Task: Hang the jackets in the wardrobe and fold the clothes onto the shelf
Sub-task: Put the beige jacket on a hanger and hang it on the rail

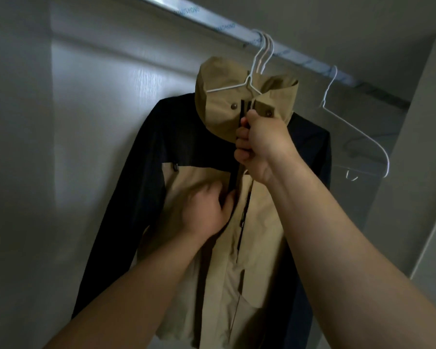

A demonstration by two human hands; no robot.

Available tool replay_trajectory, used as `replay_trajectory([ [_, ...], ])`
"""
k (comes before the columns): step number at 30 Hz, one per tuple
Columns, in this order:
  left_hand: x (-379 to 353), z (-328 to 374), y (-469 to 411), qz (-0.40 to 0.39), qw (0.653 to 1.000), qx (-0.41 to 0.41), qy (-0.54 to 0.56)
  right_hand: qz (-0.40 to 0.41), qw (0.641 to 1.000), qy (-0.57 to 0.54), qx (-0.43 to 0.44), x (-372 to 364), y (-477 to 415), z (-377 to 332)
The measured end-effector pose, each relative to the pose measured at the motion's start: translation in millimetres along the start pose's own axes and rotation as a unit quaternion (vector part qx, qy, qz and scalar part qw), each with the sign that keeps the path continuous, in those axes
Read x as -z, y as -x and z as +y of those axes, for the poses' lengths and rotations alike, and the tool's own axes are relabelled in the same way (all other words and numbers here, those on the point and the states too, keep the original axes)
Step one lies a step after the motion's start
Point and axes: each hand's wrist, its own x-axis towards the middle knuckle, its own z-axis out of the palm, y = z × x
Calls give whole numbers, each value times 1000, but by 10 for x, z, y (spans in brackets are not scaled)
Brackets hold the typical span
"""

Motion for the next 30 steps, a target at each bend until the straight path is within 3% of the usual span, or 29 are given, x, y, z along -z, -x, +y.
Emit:
replay_trajectory([
  [3, 183, 204, -361, 64, 998, -2, 20, 2, 1000, 1, -2, 18, 17, -16],
  [6, 276, 349, -568, 84, 995, -61, -3, 0, 1000, 0, -4, -11, 54, -67],
  [11, 80, 285, -491, -26, 992, -80, -99, -12, 1000, 4, 0, -63, 102, -258],
  [13, 51, 250, -462, -20, 996, -51, -74, -27, 1000, 6, 13, -70, 112, -329],
  [19, 385, 512, -652, 106, 991, 8, 83, -30, 999, 37, 26, -85, 161, -296],
  [23, 510, 579, -850, 63, 996, 38, -47, -23, 998, 54, 29, -97, 155, -247],
  [28, 411, 513, -833, 17, 989, -21, -148, -12, 994, 106, 31, -104, 124, -169],
  [30, 380, 485, -842, 8, 988, -20, -151, -6, 982, 174, 75, -92, 81, -224],
])
